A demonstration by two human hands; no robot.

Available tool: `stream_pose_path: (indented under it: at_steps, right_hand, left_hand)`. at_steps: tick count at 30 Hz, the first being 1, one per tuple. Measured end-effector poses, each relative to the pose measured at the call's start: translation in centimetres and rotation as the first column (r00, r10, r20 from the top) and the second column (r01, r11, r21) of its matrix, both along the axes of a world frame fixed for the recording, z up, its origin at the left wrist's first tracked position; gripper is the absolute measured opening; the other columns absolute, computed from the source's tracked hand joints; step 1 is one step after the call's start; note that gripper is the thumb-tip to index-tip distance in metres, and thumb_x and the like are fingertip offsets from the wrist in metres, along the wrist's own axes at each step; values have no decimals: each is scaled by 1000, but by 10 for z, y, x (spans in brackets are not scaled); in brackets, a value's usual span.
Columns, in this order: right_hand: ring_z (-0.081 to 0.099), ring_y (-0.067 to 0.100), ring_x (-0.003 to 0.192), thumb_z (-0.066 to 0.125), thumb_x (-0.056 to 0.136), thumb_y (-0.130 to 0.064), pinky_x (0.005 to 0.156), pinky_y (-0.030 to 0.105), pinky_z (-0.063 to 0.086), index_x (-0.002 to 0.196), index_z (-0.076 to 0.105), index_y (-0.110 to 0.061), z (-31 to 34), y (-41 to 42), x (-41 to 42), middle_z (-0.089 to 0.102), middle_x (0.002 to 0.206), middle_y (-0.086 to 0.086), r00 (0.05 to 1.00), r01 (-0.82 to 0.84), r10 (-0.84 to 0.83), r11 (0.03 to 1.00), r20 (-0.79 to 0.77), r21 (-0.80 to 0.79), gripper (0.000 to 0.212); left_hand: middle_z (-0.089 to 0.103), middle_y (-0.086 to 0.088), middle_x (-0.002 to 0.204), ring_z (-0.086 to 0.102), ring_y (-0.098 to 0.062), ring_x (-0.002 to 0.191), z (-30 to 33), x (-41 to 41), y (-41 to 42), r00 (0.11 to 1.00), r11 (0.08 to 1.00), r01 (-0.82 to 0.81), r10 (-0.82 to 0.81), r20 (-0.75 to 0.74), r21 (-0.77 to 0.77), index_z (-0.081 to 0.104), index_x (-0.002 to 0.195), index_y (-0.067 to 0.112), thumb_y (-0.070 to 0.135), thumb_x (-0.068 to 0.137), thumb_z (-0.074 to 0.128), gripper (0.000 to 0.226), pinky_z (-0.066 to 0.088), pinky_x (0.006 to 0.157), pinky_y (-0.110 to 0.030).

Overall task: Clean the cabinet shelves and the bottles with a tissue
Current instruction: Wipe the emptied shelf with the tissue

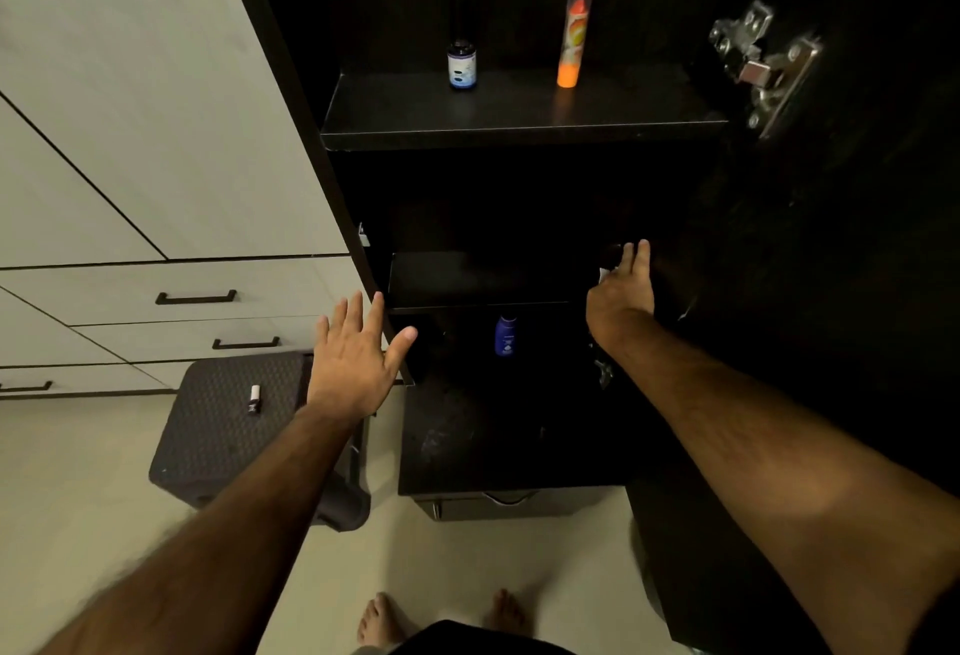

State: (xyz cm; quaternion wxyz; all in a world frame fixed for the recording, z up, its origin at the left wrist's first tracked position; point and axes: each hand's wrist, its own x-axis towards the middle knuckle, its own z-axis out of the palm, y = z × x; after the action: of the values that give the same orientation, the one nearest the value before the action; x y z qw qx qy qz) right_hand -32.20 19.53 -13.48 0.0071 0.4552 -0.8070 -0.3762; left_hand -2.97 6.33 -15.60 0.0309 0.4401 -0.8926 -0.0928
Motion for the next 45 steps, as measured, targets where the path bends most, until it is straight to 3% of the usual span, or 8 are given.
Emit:
stream_pose_path:
  at_steps: [5, 11, 14, 17, 24, 31, 38, 45]
  right_hand:
    - [13, 47, 145, 52, 92, -45, 113, 69, 1, 146, 38, -9, 2, 4, 7, 25, 156, 25, 988, 8, 0, 999, -152, 54, 67]
    - [24, 40, 142, 56, 90, -43, 114, 66, 1, 141, 47, -12, 9, 6, 14, 37, 150, 19, 994, 9, -7, 1000, -111, 11, 60]
    - [36, 37, 131, 52, 92, -31, 114, 58, 21, 131, 56, -14, 21, 4, 15, 46, 140, 16, 999, -8, 4, 995, -41, -101, 43]
    - [46, 31, 112, 49, 93, -22, 96, 43, 41, 120, 63, -12, 24, 2, 15, 55, 121, 12, 998, -68, 64, 964, -23, -256, 32]
    - [49, 28, 107, 33, 104, -26, 90, 41, 40, 113, 65, -11, 4, -15, -16, 63, 111, 7, 993, -98, 117, 865, 8, -492, 36]
    - [45, 29, 110, 45, 94, -21, 91, 41, 39, 120, 62, -15, -6, -39, -23, 51, 119, 9, 989, -140, 151, 916, -2, -377, 31]
    - [44, 33, 119, 33, 99, -33, 100, 43, 33, 133, 52, -7, 2, -47, -27, 48, 133, 16, 962, 109, -21, 943, 273, -315, 47]
    - [63, 34, 101, 52, 95, -12, 85, 41, 52, 109, 70, -10, 4, -39, -42, 67, 107, 14, 922, 67, 132, 872, 364, -486, 23]
  left_hand:
    - [8, -13, 161, 1, -27, 149, -3, 1, 9, 1000, 1000, -1, 1, 7, 17, 8, 155, 17, 76, 82, -7, 95, 4, 121, -47]
    - [7, -12, 162, 0, -27, 149, 0, 5, 16, 1000, 999, -23, 22, 20, 23, 8, 155, 17, 71, 84, -2, 90, 4, 121, -46]
    - [7, -12, 162, 0, -27, 149, 0, 5, 19, 999, 999, -31, 30, 28, 21, 8, 155, 17, 71, 83, -3, 90, 4, 121, -46]
    - [8, -13, 161, 1, -27, 149, 0, -1, 22, 999, 1000, -24, 23, 31, 21, 8, 155, 17, 71, 83, -3, 91, 5, 121, -46]
    - [6, -12, 162, -1, -26, 149, -8, -7, 30, 1000, 1000, -4, 4, 14, 23, 5, 155, 20, 76, 82, -10, 92, 1, 120, -43]
    - [5, -9, 162, -3, -23, 149, -21, 5, 30, 998, 997, -56, 56, 1, 44, 5, 155, 20, 76, 79, -8, 95, -2, 120, -42]
    - [7, -10, 162, -1, -23, 149, -21, 1, 30, 998, 996, -63, 65, -22, 62, 5, 155, 19, 75, 79, -10, 95, -1, 121, -42]
    - [7, -10, 162, 0, -23, 149, -22, -8, 32, 998, 997, -49, 50, -25, 66, 4, 154, 20, 74, 78, -13, 95, -3, 118, -39]
